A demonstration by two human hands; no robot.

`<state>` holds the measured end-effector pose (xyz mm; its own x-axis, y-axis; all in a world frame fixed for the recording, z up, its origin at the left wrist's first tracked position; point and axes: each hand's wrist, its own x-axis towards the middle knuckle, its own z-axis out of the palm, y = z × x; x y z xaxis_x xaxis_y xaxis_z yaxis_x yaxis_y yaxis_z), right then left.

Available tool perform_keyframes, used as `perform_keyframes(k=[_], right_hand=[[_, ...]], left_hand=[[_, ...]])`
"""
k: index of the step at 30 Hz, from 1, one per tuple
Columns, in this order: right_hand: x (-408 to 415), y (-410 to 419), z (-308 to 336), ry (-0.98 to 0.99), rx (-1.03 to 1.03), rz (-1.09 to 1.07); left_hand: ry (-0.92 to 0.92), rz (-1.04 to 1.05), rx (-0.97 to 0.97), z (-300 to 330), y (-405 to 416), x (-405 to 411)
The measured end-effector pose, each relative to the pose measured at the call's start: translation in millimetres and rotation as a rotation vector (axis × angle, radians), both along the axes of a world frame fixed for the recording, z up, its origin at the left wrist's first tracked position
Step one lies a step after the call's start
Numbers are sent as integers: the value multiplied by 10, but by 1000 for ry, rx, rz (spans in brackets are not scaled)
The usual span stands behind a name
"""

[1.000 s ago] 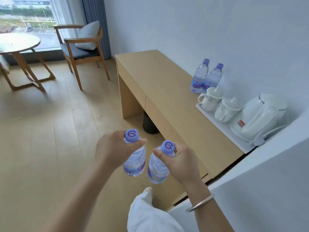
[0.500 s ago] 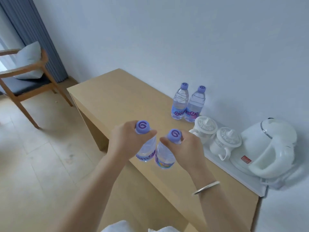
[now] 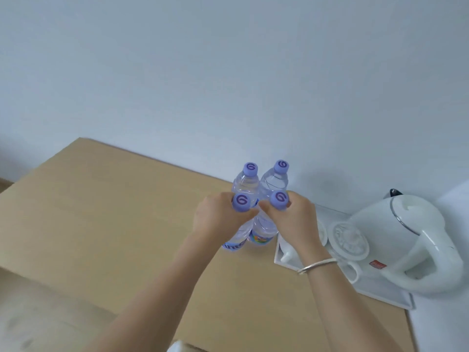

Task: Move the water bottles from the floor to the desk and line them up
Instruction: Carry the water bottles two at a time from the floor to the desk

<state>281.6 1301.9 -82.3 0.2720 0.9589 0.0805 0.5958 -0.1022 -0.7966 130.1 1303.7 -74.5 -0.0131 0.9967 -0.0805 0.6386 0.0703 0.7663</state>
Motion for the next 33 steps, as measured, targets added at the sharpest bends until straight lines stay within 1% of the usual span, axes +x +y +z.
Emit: perform_keyframes(k=[5,9,13,16,21,22,25,26,28,30,33], right_hand=[[-33,213,-100,10,-44,-106],[27,253,-120,18,-67,-186],[48,243,-91,42,-139,-162],[1,139,-100,57,-115,-175],[8,-258,-184,79,-111,-179],[18,-338,-194,79,-120,-167],[111,-650,-216,83,-122,-180],[148,-761,-220,77,-125,-200],[241,-1013,-215,66,-127,-250],[346,-1309,-189,59,-129,-287],[511,-1852,-143,9,-141,-324]], left_hand=[[18,-128,-58,-140,305,50],[49,-167,-58,-204,405,136],[42,-168,-44,-229,358,132],[41,-180,-33,-250,363,109],[70,-181,-41,-351,309,105],[47,-168,-42,-414,282,100],[-134,-134,-35,-577,86,159],[-154,-119,-31,-604,-14,191],[-101,-102,-46,-620,-257,273],[-67,-112,-19,-634,-521,386],[-36,-223,14,-596,-970,632]])
